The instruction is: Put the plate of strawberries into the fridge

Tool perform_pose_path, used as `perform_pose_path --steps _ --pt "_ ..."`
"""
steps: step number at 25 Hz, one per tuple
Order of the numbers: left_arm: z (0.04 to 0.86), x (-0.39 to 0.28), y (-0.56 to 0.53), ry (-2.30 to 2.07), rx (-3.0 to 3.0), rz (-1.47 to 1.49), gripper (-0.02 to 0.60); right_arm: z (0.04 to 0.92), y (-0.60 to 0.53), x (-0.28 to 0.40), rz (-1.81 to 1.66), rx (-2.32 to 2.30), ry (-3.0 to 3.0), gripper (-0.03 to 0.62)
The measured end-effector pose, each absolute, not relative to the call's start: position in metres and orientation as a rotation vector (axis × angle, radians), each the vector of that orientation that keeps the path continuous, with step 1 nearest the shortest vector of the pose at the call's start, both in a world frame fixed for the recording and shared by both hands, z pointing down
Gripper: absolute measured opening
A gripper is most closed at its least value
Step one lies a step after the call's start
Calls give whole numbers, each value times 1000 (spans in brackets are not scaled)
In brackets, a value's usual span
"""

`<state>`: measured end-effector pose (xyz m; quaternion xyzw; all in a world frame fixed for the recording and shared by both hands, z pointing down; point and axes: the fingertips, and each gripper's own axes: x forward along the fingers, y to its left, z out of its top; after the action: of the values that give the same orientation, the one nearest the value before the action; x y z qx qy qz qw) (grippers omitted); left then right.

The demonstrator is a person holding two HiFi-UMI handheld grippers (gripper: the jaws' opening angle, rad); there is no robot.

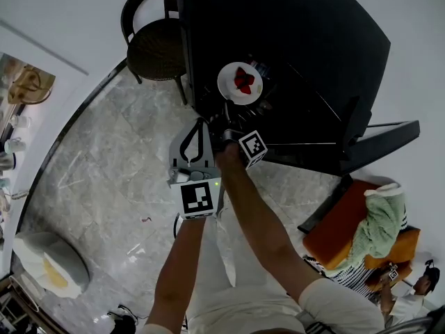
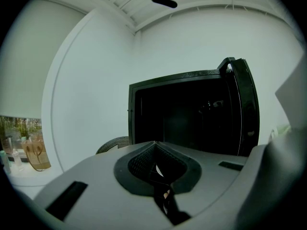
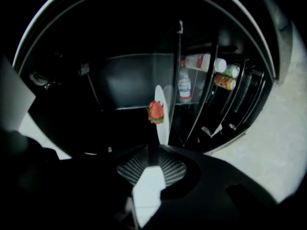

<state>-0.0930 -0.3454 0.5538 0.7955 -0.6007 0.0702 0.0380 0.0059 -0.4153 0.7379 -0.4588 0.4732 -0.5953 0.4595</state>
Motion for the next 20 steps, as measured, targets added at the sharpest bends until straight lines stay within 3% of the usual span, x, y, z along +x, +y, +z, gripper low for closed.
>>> perform_pose_path --steps 2,3,20 --pt "553 -94 -346 -1846 2439 217 0 734 -414 0 -1480 -1109 1172 23" --pt "552 -93 -346 -1847 2440 216 0 733 -413 -1 -1486 -1102 1169 16" --pt "538 -103 -337 -1876 2416 211 0 691 -390 -19 -1507 -1117 1365 12"
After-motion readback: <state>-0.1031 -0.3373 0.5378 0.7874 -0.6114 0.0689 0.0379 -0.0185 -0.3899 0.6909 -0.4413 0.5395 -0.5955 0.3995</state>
